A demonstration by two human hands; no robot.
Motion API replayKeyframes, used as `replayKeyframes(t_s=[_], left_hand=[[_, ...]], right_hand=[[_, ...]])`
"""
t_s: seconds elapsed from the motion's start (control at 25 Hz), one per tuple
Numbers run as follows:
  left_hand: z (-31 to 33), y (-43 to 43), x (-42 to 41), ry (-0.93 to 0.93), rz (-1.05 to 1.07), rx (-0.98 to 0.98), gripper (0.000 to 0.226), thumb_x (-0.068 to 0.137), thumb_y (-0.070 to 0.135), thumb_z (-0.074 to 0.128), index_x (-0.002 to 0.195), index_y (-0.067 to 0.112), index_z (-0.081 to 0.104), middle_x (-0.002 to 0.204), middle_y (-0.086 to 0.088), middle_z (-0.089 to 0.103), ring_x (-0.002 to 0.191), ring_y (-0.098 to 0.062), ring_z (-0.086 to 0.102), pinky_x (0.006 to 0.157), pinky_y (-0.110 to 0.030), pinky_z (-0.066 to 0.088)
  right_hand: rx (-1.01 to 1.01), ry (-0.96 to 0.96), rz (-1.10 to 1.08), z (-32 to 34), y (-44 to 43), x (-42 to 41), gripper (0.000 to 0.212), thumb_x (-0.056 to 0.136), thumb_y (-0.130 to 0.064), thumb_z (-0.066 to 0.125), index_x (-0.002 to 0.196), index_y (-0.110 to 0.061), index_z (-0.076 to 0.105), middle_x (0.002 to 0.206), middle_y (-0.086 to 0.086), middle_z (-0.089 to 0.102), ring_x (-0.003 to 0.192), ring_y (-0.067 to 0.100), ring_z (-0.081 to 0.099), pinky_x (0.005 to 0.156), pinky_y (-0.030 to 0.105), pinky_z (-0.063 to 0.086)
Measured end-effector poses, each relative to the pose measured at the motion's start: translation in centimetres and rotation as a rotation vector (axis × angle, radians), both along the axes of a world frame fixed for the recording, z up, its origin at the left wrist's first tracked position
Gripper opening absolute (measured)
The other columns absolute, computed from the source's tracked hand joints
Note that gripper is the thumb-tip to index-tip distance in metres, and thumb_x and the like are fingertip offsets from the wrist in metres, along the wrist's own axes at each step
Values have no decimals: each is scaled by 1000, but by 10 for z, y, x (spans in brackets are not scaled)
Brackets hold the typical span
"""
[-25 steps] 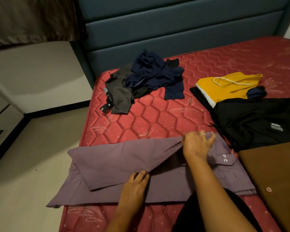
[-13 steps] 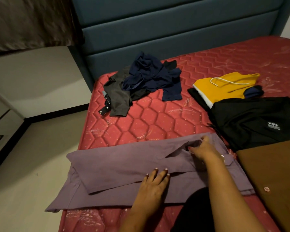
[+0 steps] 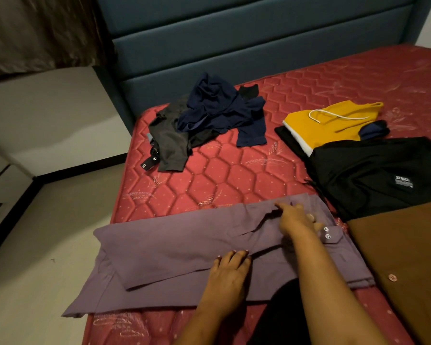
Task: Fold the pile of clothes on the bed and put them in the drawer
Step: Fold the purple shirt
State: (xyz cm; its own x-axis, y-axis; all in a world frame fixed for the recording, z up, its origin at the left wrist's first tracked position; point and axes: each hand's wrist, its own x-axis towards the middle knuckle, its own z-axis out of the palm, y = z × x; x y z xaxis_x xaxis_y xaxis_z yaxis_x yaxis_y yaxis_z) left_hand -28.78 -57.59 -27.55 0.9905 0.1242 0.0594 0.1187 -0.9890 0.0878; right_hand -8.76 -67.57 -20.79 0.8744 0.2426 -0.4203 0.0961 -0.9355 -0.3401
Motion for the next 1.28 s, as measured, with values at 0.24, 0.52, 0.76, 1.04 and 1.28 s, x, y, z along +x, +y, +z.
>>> replayKeyframes(t_s=[0.24, 0.52, 0.76, 1.04, 1.28], left_hand=[[10, -6, 25, 56, -40, 9, 43, 77, 27, 42, 115, 20, 62, 139, 0, 47, 120, -25, 48, 85, -47, 54], [8, -18, 41, 169, -104, -76, 59, 91, 27, 41, 148, 21, 26, 156, 3, 26, 136, -28, 35, 106, -56, 33], [3, 11, 54, -158, 222, -520, 57, 86, 39, 28, 132, 16, 53, 134, -5, 56, 123, -23, 49, 102, -34, 39], [-12, 49, 67, 205, 465, -208, 60, 97, 48, 12, 154, 32, 0, 161, 8, -7, 148, -15, -8, 117, -49, -5], [-13, 59, 71, 211, 491, -213, 59, 96, 61, 15, 150, 45, -4, 161, 10, -10, 148, -19, -13, 114, -56, -8]], right_hand=[[-10, 101, -100, -1, -10, -1, 65, 94, -22, 45, 149, -45, 17, 156, 12, 18, 138, 40, 23, 115, 54, 15], [21, -88, -161, -1, -8, 2, 50, 95, -14, 43, 138, -41, 45, 147, 7, 32, 132, 30, 37, 108, 45, 23], [26, -347, 55, -1, 25, -22, 50, 94, -20, 46, 142, -32, 38, 155, 3, 21, 139, 27, 23, 107, 44, 25], [77, -254, 520, -69, 66, -48, 67, 87, -56, -1, 152, -39, 9, 161, -12, 4, 148, 13, 0, 115, 51, -9], [-63, -290, 283, -78, 49, -15, 61, 96, -59, 7, 152, -37, 0, 162, -8, 0, 148, 16, -6, 112, 54, -14]])
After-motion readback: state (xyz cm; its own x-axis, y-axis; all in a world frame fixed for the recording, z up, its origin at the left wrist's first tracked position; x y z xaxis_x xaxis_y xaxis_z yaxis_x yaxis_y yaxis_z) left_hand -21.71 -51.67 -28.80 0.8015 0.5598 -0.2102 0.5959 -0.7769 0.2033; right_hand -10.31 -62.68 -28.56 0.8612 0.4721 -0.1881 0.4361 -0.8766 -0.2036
